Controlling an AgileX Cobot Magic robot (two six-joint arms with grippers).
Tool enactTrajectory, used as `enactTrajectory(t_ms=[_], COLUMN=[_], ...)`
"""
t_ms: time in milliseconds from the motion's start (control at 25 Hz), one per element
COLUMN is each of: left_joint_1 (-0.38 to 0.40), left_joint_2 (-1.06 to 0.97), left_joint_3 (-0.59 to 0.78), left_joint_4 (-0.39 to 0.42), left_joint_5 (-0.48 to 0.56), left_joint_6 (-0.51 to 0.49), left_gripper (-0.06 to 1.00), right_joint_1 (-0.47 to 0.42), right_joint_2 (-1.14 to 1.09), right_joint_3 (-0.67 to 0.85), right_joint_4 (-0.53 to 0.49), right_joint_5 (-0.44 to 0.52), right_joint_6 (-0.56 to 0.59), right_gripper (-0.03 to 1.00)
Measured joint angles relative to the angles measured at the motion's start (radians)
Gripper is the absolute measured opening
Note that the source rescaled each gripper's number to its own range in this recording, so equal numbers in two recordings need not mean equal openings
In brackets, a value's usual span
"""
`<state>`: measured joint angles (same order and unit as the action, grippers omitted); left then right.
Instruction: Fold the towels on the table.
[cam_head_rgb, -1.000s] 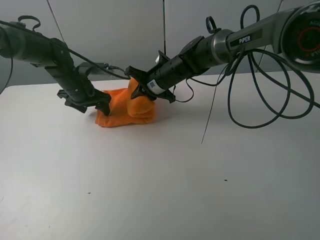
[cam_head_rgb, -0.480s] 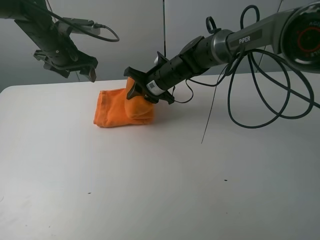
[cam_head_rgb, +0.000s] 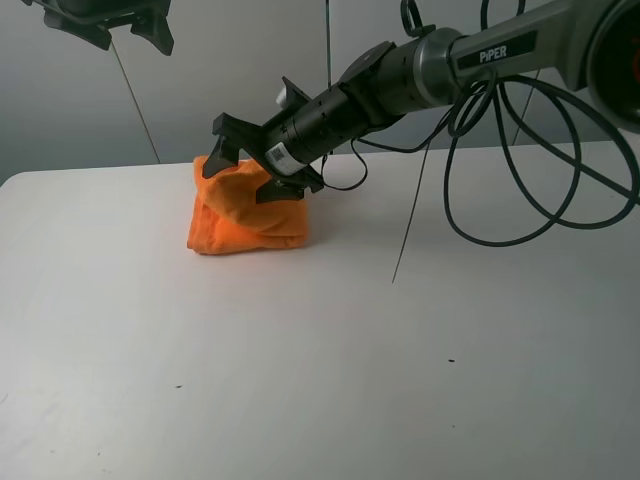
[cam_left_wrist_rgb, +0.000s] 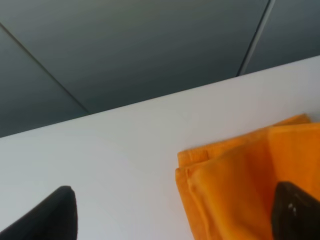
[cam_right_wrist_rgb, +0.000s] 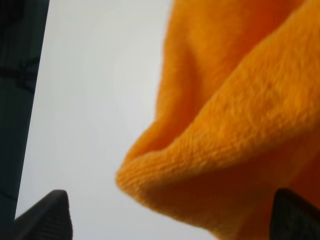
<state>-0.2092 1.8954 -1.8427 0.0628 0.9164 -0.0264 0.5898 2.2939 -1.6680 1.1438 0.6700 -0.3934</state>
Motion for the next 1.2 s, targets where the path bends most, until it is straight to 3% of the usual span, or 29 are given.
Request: enactTrajectory(t_ms=[160, 520, 640, 760, 880, 1200], left_joint_1=[0.000, 0.000, 0.000, 0.000, 0.000, 0.000], left_joint_2=[-0.001, -0.001, -0.001, -0.012, -0.048, -0.139], left_joint_3=[-0.034, -0.035, -0.035, -0.035, -0.035, -0.015], left_joint_4=[-0.002, -0.010, -0.010, -0.010, -0.010, -0.013], left_joint_5=[0.035, 0.088, 0.105, 0.128, 0.148, 0.253], left_joint_6=[0.000, 0.000, 0.000, 0.000, -0.001, -0.001], left_gripper=[0.99, 0.99, 0.99, 0.99, 0.99, 0.99], right_joint_1=[0.047, 0.048, 0.048, 0.048, 0.019, -0.091], right_joint_2=[0.000, -0.006, -0.036, -0.088, -0.140, -0.293], right_joint_3=[0.000, 0.000, 0.000, 0.000, 0.000, 0.009], right_joint_4=[0.012, 0.023, -0.016, -0.132, -0.293, -0.795], right_joint_5=[-0.027, -0.037, -0.039, -0.041, -0.029, 0.131], right_joint_6=[-0.013, -0.039, -0.064, -0.065, 0.005, 0.319], right_gripper=[0.85, 0.85, 0.85, 0.85, 0.85, 0.85])
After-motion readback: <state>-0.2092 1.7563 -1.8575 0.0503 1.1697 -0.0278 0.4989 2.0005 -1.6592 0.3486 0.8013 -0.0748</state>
